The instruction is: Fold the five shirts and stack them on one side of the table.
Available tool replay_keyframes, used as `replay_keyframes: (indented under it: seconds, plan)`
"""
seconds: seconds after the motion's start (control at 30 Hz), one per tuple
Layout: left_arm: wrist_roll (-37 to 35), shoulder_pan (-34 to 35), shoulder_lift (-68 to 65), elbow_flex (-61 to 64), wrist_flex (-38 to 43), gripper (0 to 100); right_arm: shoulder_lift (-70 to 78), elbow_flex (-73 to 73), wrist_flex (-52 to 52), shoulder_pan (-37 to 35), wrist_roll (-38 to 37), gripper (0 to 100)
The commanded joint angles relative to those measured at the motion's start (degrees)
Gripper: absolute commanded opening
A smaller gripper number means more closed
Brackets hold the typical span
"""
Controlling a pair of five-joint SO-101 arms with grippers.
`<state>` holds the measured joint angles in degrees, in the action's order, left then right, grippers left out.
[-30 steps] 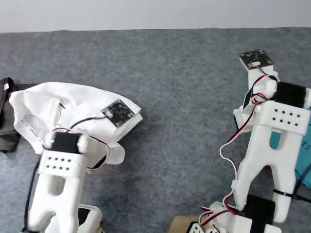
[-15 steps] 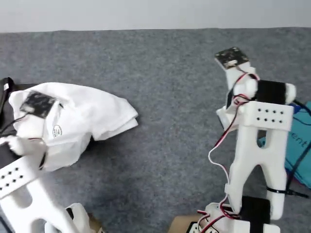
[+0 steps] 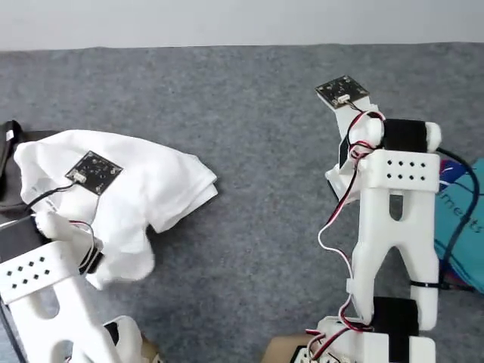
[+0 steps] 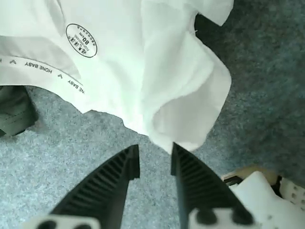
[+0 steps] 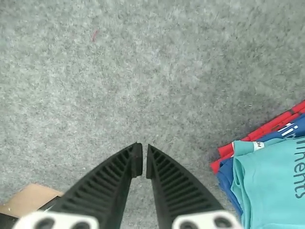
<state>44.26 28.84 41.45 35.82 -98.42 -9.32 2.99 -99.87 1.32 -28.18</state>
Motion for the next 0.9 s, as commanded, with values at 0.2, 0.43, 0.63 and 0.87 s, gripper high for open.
replay_keyframes:
  seconds: [0.2,0.43,0.63,0.87]
  plan:
    - [5.36,-2.2,0.97,6.11,-1.23,22,-0.13,0.35,-2.33,-0.13,-0.53,2.5]
    - [11.87,-3.52,0.97,16.57,4.84,22,-0.13,0.35,-2.33,-0.13,-0.53,2.5]
    - [15.65,-3.78,0.88,23.34,13.27,22,-0.13,0.35,-2.33,-0.13,-0.44,2.5]
    - [20.04,-3.78,0.79,24.22,14.68,22,-0.04,0.35,-2.33,-0.13,-0.44,2.5]
